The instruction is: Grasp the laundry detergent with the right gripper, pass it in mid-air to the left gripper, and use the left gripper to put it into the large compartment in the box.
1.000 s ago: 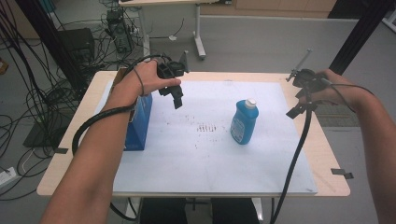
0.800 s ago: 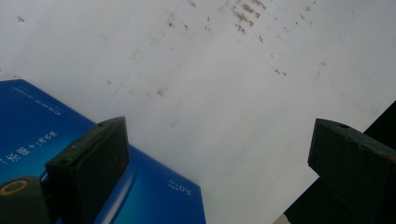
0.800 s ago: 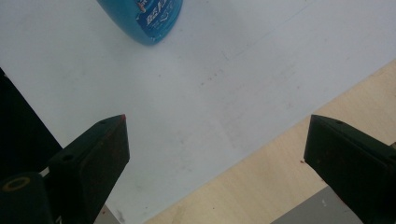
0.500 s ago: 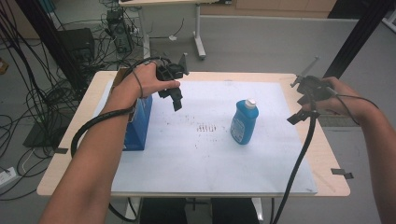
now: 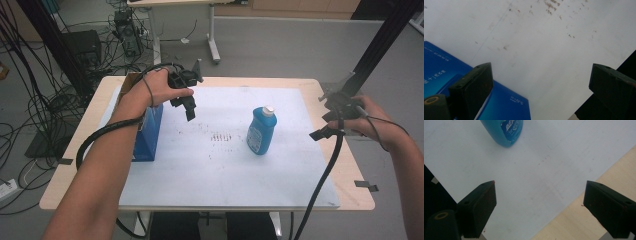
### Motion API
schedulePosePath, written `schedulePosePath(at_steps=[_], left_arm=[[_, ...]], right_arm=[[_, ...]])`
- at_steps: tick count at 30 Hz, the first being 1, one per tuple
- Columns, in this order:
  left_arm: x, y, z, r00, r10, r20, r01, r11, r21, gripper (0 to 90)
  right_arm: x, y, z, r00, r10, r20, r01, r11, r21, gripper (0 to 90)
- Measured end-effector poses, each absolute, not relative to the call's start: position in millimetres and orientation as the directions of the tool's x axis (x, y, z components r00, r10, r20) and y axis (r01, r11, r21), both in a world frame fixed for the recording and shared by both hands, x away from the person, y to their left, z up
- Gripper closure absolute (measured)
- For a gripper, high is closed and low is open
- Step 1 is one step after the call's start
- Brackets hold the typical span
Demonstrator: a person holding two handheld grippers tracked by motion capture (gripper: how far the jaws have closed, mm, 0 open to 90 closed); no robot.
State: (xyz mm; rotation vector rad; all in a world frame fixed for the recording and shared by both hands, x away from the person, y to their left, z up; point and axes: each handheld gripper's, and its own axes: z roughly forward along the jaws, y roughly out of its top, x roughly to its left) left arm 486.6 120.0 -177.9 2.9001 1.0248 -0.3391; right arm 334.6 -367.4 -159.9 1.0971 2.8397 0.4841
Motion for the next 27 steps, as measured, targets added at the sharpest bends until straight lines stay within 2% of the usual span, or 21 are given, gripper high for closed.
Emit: schedulePosePath(at_steps=[9, 27], left_arm=[[486.2, 120.2, -178.4, 0.758, 0.612, -0.227, 0.623, -0.782, -0.029, 5.9], [483.9, 126.4, -181.2, 0.754, 0.615, -0.233, 0.628, -0.778, -0.023, 5.9]], right_arm=[[318.2, -379.4, -173.1, -0.716, 0.695, 0.067, 0.67, 0.657, 0.345, 6.7], [272.2, -384.8, -194.3, -0.68, 0.73, 0.077, 0.676, 0.582, 0.451, 5.6]])
